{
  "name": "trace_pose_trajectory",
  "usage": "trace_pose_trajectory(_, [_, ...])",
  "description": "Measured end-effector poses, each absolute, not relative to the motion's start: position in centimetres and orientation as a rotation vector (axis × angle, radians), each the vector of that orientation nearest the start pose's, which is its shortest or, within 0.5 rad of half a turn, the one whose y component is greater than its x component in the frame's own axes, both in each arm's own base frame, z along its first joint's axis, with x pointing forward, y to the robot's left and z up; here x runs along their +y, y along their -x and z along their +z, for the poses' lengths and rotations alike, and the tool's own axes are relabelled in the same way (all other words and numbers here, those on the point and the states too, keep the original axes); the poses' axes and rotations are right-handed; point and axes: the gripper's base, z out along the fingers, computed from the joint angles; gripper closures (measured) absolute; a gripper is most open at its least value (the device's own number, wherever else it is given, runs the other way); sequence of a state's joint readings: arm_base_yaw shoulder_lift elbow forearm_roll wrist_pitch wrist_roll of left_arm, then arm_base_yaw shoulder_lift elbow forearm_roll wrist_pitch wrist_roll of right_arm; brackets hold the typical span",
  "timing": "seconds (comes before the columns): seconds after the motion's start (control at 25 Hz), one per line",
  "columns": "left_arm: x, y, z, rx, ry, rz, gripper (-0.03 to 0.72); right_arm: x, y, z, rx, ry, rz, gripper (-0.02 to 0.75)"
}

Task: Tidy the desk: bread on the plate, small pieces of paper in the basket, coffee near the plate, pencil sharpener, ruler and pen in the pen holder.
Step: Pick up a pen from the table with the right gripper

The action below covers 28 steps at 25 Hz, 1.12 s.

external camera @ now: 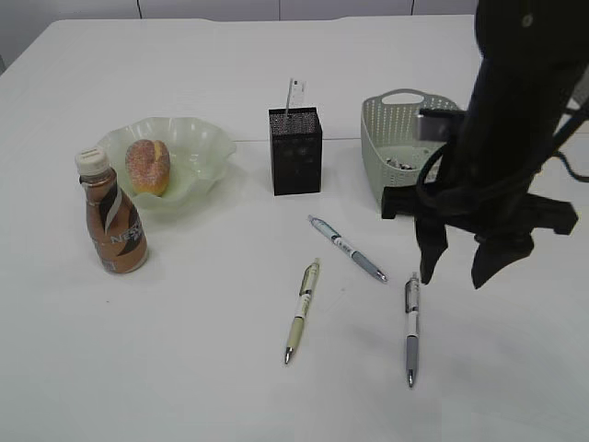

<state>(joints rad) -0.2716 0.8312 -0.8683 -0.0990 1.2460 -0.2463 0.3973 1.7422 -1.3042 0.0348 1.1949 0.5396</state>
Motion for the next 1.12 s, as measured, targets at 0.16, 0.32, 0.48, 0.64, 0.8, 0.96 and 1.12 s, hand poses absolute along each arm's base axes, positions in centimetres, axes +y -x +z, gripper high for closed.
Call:
trace_pose_trajectory(0.16, [-4.1, -11.7, 32.9, 2.718, -0.021, -0.292, 0.244, 13.9, -31.8, 20.7, 3.153, -0.266, 0.079, 0.323])
trace_pose_trajectory(0.32, [-4.1, -11.7, 32.9, 2.718, -0.021, -0.292, 0.244, 14.3, -32.6, 18.2, 3.174, -0.282, 0.077, 0.323])
trace_pose_trajectory(0.48, [-4.1, -11.7, 32.9, 2.718, -0.021, -0.292, 0.244, 14.2, -33.1, 16.5, 3.196, -0.260, 0.009, 0.323])
trace_pose_trajectory(0.64, [-4.1, -11.7, 32.9, 2.718, -0.021, -0.292, 0.244, 13.8, -33.4, 15.9, 3.180, -0.205, -0.076, 0.323])
trace_pose_trajectory(0.8, [-4.1, -11.7, 32.9, 2.718, -0.021, -0.292, 0.244, 13.8, -33.7, 15.9, 3.152, -0.192, -0.071, 0.323])
trace_pose_trajectory(0.96, [-4.1, -11.7, 32.9, 2.718, -0.021, -0.292, 0.244, 14.1, -34.1, 15.9, 3.107, -0.198, -0.017, 0.324])
trace_pose_trajectory(1.12, [-4.1, -11.7, 32.9, 2.718, -0.021, -0.292, 0.244, 14.2, -34.1, 15.9, 3.103, -0.211, 0.008, 0.324])
